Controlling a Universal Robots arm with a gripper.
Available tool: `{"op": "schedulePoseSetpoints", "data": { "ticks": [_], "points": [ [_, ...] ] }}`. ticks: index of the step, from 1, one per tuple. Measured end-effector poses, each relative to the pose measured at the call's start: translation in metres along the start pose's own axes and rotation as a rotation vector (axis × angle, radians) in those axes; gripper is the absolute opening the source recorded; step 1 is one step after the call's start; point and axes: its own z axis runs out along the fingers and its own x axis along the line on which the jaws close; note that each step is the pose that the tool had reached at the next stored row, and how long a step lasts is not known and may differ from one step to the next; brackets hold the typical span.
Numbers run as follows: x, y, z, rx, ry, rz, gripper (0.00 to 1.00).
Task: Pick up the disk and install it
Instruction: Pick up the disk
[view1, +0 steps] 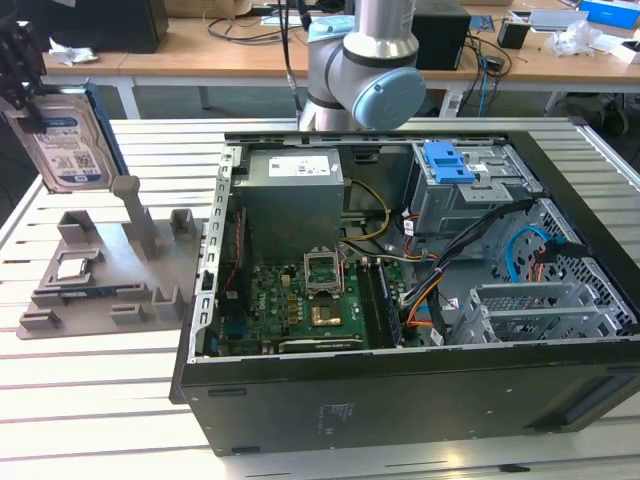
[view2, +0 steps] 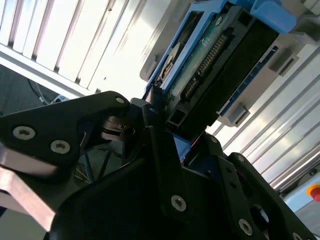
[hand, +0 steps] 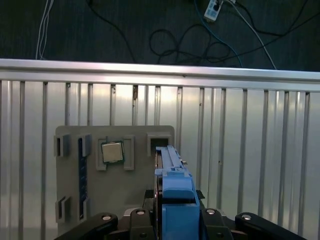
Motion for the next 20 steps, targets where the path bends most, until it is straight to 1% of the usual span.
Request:
{"op": "schedulePoseSetpoints", "data": {
  "ticks": [2, 7, 8, 10, 11, 13, 15, 19, 20],
  "points": [
    [-0.0002, 0.0000, -0.0050, 0.0001, 0.0000, 0.000, 0.37],
    [-0.0004, -0.0001, -0.0148, 0.0000, 0.0000, 0.000, 0.37],
    [-0.0007, -0.0002, -0.0273, 0.0001, 0.0000, 0.000, 0.37],
    [-0.0015, -0.0005, -0.0623, 0.0001, -0.0001, 0.000, 0.37],
    [-0.0016, -0.0006, -0.0661, 0.0001, -0.0001, 0.000, 0.37],
    [-0.0017, -0.0006, -0.0701, 0.0001, 0.0000, 0.000, 0.37],
    [-0.0018, -0.0007, -0.0756, 0.0001, -0.0001, 0.000, 0.37],
    [-0.0020, -0.0008, -0.0823, 0.0001, -0.0001, 0.000, 0.37],
    [-0.0020, -0.0008, -0.0854, 0.0001, 0.0000, 0.000, 0.37]
  ]
}}
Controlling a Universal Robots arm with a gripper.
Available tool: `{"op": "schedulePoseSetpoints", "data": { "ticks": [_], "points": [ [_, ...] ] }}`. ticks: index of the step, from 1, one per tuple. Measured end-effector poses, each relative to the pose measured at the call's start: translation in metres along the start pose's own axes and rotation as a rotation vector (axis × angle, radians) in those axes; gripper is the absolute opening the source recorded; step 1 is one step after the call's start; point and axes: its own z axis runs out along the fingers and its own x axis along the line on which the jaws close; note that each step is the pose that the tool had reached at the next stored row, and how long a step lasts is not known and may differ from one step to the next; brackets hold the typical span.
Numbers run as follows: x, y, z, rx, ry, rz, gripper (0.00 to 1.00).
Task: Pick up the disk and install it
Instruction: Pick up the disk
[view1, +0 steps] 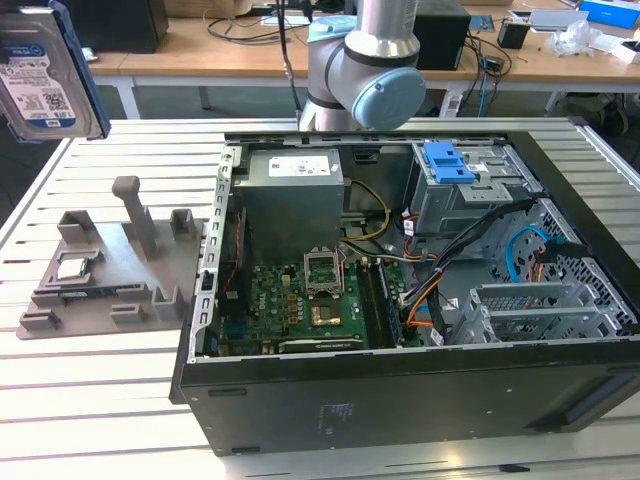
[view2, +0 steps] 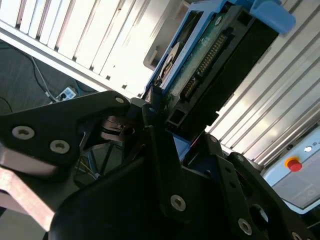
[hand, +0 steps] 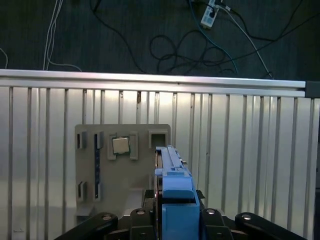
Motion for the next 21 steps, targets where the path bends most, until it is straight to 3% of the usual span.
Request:
{"op": "schedulePoseSetpoints", "data": {
  "ticks": [21],
  "points": [
    [-0.0012, -0.0005, -0.0514, 0.0000, -0.0002, 0.000, 0.37]
  ]
}}
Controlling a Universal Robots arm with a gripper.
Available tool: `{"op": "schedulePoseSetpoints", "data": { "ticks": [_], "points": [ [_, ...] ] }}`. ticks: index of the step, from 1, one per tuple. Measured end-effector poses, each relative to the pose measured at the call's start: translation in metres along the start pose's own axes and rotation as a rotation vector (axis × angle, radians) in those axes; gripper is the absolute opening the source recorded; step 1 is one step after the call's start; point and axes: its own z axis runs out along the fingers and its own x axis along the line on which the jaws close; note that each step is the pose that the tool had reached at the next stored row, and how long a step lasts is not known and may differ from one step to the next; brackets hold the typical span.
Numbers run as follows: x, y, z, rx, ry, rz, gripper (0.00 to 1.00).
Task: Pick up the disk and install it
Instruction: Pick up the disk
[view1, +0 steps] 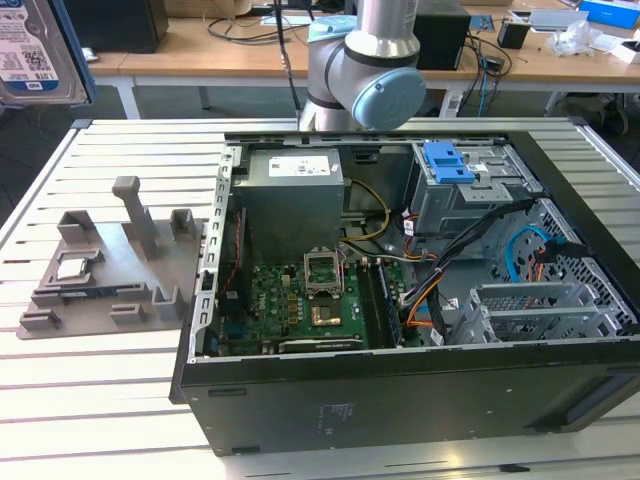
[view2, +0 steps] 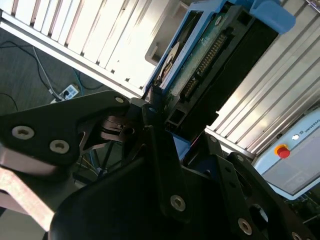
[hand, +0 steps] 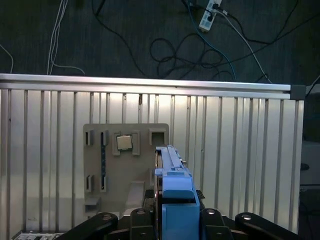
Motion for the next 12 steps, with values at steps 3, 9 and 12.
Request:
{"op": "schedulePoseSetpoints", "data": {
  "ticks": [3, 9, 12],
  "points": [
    [-0.0002, 0.0000, -0.0055, 0.0002, -0.0036, 0.000, 0.37],
    [0.0001, -0.0022, -0.0056, 0.0001, -0.0061, 0.000, 0.37],
    [0.0002, -0.0110, -0.0055, 0.0002, -0.0062, 0.000, 0.37]
  ]
}}
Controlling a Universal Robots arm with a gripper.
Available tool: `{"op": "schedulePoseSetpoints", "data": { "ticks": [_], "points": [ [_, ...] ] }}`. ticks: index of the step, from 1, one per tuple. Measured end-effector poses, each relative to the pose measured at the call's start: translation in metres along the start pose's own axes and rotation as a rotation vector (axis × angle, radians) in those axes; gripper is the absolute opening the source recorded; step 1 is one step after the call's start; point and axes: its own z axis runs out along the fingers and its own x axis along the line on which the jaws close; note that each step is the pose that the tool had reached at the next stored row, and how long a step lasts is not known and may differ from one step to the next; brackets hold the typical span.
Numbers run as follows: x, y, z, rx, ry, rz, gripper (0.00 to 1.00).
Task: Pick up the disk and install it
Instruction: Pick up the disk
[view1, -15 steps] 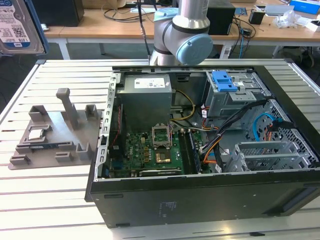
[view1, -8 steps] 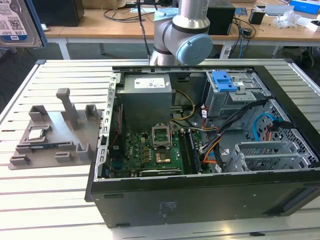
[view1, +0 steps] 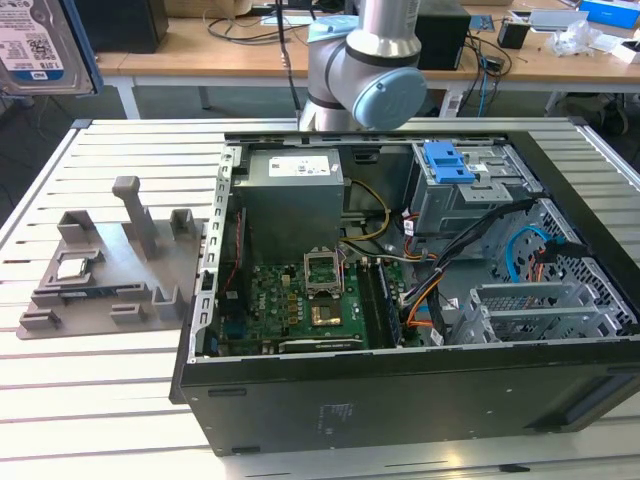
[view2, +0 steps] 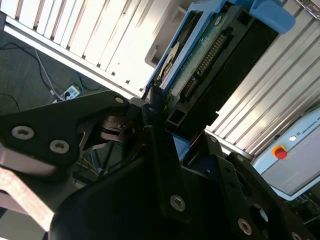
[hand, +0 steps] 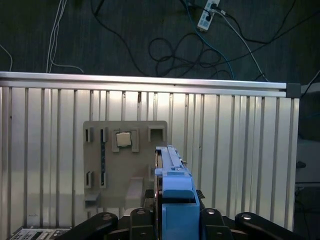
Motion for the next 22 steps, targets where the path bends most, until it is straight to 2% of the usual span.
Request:
{"op": "schedulePoseSetpoints", "data": {
  "ticks": [1, 3, 5, 11, 18, 19, 22],
  "points": [
    [0.0002, -0.0068, 0.0001, 0.0000, 0.0000, 0.000, 0.37],
    [0.0004, -0.0143, 0.0002, 0.0001, 0.0000, 0.000, 0.37],
    [0.0010, -0.0294, 0.0003, -0.0001, 0.0000, 0.000, 0.37],
    [0.0019, -0.0581, 0.0005, -0.0005, 0.0000, 0.000, 0.37],
    [0.0037, -0.1118, 0.0010, -0.0013, -0.0001, 0.000, 0.37],
    [0.0042, -0.1242, 0.0011, -0.0015, 0.0000, 0.000, 0.37],
    [0.0049, -0.1456, 0.0013, -0.0018, -0.0001, 0.000, 0.37]
  ]
}}
